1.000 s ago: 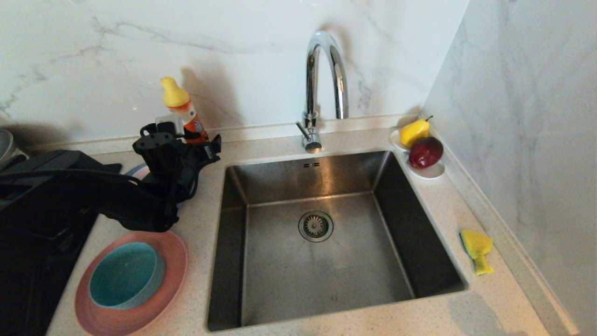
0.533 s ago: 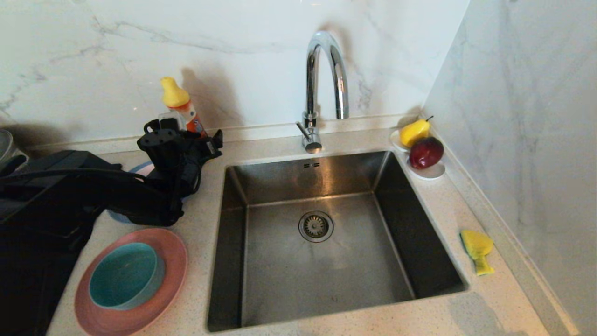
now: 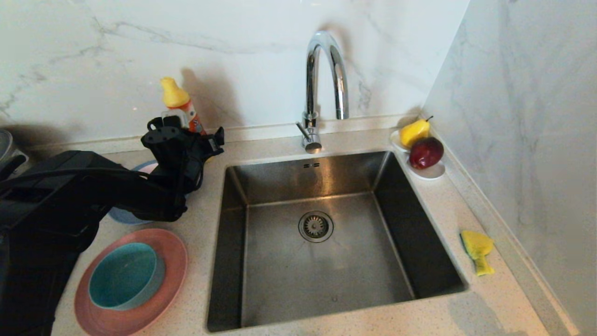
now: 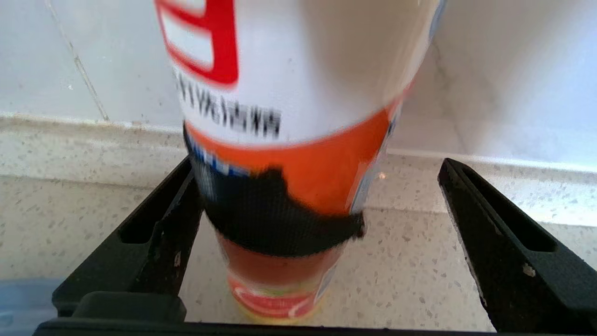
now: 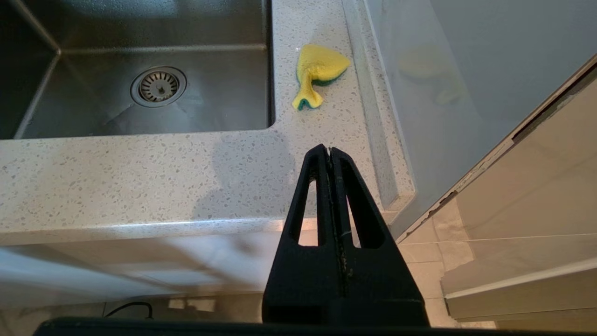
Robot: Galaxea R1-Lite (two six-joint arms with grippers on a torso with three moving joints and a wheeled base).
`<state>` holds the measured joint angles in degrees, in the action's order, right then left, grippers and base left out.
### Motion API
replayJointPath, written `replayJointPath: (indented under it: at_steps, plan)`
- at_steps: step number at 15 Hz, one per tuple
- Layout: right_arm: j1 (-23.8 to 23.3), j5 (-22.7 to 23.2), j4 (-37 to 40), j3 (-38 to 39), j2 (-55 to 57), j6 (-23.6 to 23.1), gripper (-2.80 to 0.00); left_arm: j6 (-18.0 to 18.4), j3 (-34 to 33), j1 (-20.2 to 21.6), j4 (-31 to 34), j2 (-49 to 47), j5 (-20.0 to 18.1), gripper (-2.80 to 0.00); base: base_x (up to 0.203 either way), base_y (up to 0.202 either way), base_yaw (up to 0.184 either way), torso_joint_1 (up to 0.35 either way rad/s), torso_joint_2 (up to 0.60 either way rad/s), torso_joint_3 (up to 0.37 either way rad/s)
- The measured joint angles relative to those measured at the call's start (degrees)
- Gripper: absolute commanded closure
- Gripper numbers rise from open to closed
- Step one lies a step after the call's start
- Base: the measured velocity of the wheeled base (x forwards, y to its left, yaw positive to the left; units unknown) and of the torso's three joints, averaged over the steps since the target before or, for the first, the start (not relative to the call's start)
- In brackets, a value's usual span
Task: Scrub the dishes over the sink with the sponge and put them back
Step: Grab the dish soap
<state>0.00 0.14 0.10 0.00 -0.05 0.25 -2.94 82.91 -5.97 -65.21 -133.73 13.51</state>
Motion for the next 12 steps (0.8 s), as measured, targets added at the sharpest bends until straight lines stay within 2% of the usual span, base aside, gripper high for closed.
replayJointPath:
  at_steps: [4,5,7,12]
  plan:
    - [0.0,-0.01,0.0,0.0,0.0,-0.01,0.0,0.1,1.47,0.0,1.1,-0.46,0.02,-2.8,0.0,0.0,0.0,0.0,0.0,0.0]
    - [0.0,0.01,0.0,0.0,0.0,-0.01,0.0,0.1,2.04,0.0,1.21,-0.74,0.21,0.0,0.0,0.0,0.0,0.0,0.0,0.0]
    - [0.0,0.01,0.0,0.0,0.0,-0.01,0.0,0.13,3.08,0.07,2.6,-1.13,1.34,0.0,0.0,0.0,0.0,0.0,0.0,0.0]
    - [0.0,0.01,-0.02,0.0,0.0,0.01,0.0,0.16,4.35,0.05,3.02,-1.79,1.47,0.0,0.0,0.0,0.0,0.0,0.0,0.0]
